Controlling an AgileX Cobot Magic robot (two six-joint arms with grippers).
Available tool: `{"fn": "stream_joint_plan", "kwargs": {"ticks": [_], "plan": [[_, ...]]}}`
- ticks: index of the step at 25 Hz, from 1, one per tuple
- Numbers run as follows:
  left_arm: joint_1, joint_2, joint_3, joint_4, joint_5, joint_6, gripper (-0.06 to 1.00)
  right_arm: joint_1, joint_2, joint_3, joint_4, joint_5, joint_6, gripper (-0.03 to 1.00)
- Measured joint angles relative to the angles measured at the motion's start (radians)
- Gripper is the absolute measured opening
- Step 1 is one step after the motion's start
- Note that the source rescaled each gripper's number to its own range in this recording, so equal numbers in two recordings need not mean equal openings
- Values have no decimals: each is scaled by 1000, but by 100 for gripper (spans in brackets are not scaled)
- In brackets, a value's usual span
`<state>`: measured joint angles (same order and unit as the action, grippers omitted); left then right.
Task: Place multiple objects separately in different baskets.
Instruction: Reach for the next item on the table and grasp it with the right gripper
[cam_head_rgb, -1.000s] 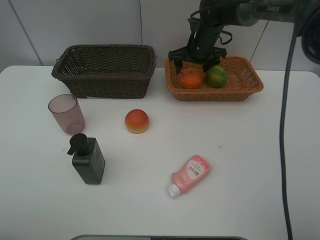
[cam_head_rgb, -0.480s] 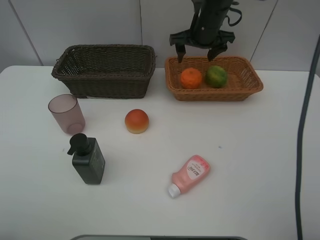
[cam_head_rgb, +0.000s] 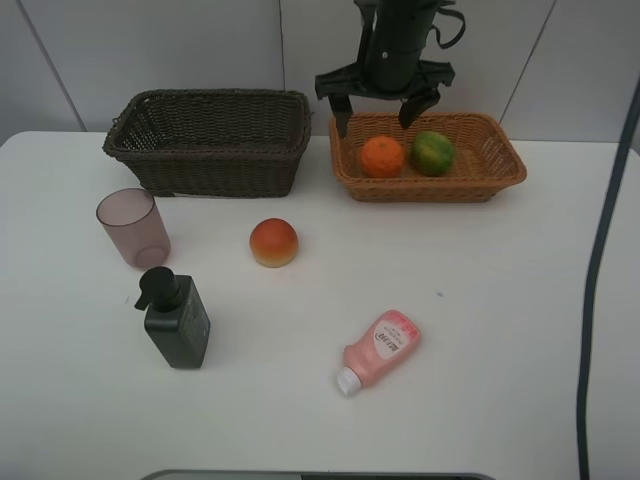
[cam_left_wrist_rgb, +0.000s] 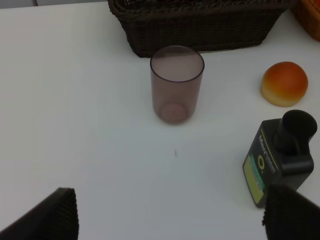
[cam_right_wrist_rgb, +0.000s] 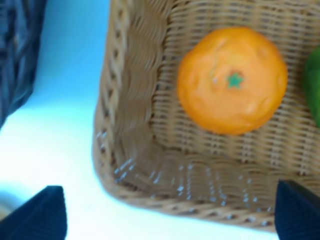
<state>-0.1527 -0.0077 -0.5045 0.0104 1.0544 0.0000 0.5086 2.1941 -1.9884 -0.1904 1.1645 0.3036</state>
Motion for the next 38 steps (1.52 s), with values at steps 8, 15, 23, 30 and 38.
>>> {"fn": "stream_joint_plan", "kwargs": {"ticks": [8, 15, 23, 30, 38], "plan": [[0, 0, 0, 0, 0, 0, 95, 48, -96, 135, 0, -17, 0, 81], [0, 0, 0, 0, 0, 0, 95, 91, -221, 341, 19, -117, 0, 81], [0, 0, 0, 0, 0, 0, 95, 170, -238, 367, 40, -143, 28, 81], [0, 0, 0, 0, 0, 0, 95, 224, -183, 367, 48, -213, 161, 81], [0, 0, 0, 0, 0, 0, 95, 268, -104, 372, 45, -302, 257, 81]]}}
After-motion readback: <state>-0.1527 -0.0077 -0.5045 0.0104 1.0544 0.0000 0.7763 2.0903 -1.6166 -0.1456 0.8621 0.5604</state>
